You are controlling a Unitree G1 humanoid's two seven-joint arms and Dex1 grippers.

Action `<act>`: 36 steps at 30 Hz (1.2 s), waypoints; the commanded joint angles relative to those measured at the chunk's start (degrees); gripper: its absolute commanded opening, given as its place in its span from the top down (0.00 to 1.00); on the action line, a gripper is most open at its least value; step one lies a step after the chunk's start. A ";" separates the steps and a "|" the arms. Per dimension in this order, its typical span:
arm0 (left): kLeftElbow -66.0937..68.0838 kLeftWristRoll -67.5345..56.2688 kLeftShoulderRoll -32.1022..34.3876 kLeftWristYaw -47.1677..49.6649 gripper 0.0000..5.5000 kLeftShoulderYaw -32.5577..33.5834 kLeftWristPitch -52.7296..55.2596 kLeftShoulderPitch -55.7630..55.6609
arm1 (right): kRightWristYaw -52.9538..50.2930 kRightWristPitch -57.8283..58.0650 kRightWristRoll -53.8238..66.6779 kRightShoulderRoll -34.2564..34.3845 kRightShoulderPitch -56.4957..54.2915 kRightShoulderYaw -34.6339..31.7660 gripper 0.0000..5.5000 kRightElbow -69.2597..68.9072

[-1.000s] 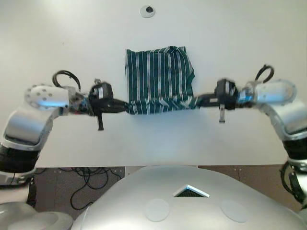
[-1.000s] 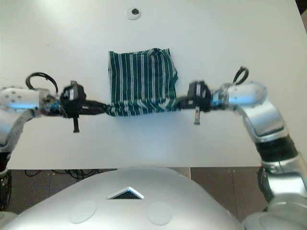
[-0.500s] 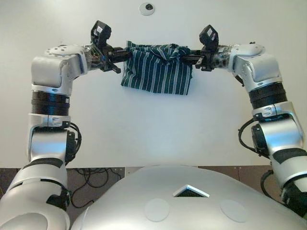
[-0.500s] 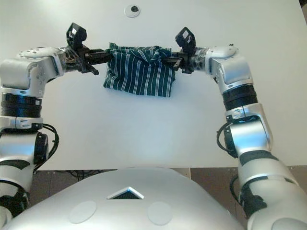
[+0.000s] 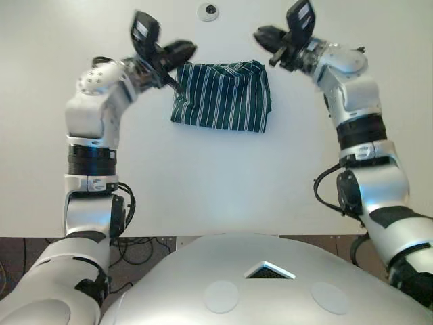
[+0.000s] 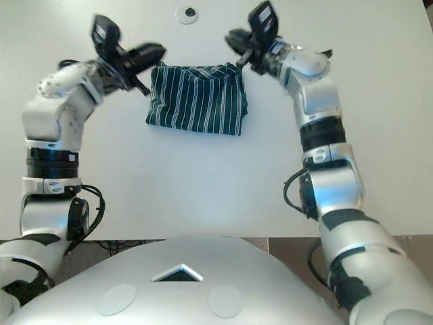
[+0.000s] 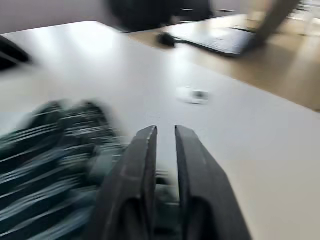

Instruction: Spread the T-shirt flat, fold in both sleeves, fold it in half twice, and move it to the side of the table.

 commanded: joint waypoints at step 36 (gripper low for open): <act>-7.95 6.34 -9.09 31.84 1.00 16.55 -7.97 12.13 | -56.05 5.24 -3.78 -3.03 19.26 -20.71 0.99 -18.84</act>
